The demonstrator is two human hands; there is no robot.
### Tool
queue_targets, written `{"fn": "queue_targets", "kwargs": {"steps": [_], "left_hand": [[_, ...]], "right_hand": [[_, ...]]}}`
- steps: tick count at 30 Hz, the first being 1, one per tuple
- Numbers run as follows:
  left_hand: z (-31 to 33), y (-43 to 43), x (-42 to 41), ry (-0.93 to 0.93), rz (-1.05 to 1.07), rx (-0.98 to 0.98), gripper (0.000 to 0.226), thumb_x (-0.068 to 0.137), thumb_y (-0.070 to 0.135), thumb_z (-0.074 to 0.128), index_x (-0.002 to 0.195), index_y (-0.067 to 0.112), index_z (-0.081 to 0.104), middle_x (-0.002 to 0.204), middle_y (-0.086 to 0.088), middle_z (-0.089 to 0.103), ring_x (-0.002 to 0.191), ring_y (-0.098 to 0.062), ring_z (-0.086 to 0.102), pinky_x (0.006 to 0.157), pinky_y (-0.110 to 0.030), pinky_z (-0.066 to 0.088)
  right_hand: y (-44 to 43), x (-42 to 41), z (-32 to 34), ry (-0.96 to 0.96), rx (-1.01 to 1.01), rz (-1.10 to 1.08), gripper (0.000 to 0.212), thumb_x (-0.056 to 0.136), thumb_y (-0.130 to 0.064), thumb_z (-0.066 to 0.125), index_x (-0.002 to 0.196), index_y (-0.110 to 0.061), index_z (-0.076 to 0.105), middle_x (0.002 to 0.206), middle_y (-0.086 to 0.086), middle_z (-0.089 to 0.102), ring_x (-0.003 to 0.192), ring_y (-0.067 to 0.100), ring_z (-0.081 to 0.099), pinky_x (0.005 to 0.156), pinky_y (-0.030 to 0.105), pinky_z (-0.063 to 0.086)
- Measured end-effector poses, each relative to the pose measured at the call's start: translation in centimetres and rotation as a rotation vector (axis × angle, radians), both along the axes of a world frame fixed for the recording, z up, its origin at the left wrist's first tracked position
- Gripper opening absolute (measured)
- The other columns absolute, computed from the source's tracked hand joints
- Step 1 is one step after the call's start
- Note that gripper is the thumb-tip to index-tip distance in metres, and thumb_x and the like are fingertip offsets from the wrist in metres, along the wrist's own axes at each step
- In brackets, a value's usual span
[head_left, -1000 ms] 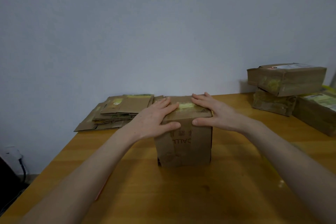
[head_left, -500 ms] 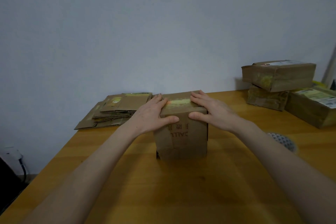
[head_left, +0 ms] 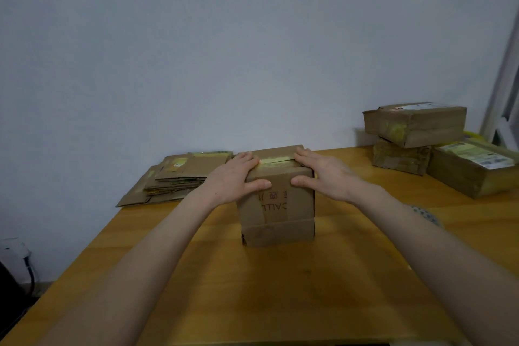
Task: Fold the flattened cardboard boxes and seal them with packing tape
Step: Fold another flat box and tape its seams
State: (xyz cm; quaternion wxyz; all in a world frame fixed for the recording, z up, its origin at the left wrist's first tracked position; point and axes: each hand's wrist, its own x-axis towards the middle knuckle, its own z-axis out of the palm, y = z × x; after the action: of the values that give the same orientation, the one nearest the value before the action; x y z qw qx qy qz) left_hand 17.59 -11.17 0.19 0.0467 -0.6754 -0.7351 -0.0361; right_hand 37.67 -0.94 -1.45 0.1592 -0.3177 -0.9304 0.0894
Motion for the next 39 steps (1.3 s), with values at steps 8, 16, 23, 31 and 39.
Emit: {"fn": "queue_targets", "kwargs": {"steps": [8, 16, 23, 31, 39], "left_hand": [[0.8, -0.1, 1.1, 0.102, 0.043, 0.033, 0.087, 0.086, 0.069, 0.04, 0.152, 0.018, 0.014, 0.16, -0.004, 0.012, 0.147, -0.019, 0.012, 0.119, -0.044, 0.013], [0.6, 1.0, 2.8, 0.147, 0.001, 0.042, 0.086, 0.088, 0.066, 0.042, 0.152, 0.016, 0.012, 0.159, -0.002, 0.014, 0.146, -0.018, 0.013, 0.119, -0.044, 0.01], [-0.4, 1.8, 1.4, 0.126, -0.05, 0.054, 0.08, 0.09, 0.065, 0.039, 0.152, 0.019, 0.017, 0.16, -0.001, 0.014, 0.145, -0.016, 0.016, 0.119, -0.039, 0.014], [-1.7, 3.6, 2.1, 0.097, -0.025, 0.088, 0.082, 0.09, 0.064, 0.038, 0.152, 0.016, 0.015, 0.16, -0.004, 0.012, 0.146, -0.018, 0.015, 0.119, -0.042, 0.014], [-3.1, 3.5, -1.3, -0.048, -0.013, 0.103, 0.081, 0.089, 0.061, 0.046, 0.151, 0.015, 0.021, 0.158, -0.003, 0.019, 0.143, -0.019, 0.022, 0.115, -0.035, 0.021]], "right_hand": [[-0.4, -0.4, 0.4, 0.046, -0.057, -0.026, 0.088, 0.086, -0.051, 0.06, 0.152, -0.021, 0.012, 0.161, -0.003, 0.002, 0.144, 0.021, 0.021, 0.113, 0.037, 0.028], [-0.6, -0.8, 0.8, -0.018, -0.026, -0.112, 0.109, 0.073, -0.057, 0.071, 0.153, -0.022, 0.005, 0.16, -0.004, 0.001, 0.143, 0.022, 0.023, 0.109, 0.042, 0.036], [-0.1, -1.1, -0.1, 0.002, -0.092, -0.106, 0.103, 0.077, -0.052, 0.071, 0.153, -0.02, 0.008, 0.161, -0.003, -0.001, 0.144, 0.023, 0.022, 0.112, 0.04, 0.031], [1.8, -1.4, -0.4, 0.051, -0.149, -0.154, 0.108, 0.07, -0.043, 0.08, 0.152, -0.022, 0.014, 0.16, 0.005, 0.007, 0.143, 0.027, 0.02, 0.113, 0.04, 0.027], [1.8, -4.4, -1.0, 0.038, -0.106, -0.112, 0.098, 0.073, -0.047, 0.076, 0.151, -0.025, 0.019, 0.145, 0.007, 0.043, 0.13, 0.028, 0.042, 0.104, 0.039, 0.039]]}}
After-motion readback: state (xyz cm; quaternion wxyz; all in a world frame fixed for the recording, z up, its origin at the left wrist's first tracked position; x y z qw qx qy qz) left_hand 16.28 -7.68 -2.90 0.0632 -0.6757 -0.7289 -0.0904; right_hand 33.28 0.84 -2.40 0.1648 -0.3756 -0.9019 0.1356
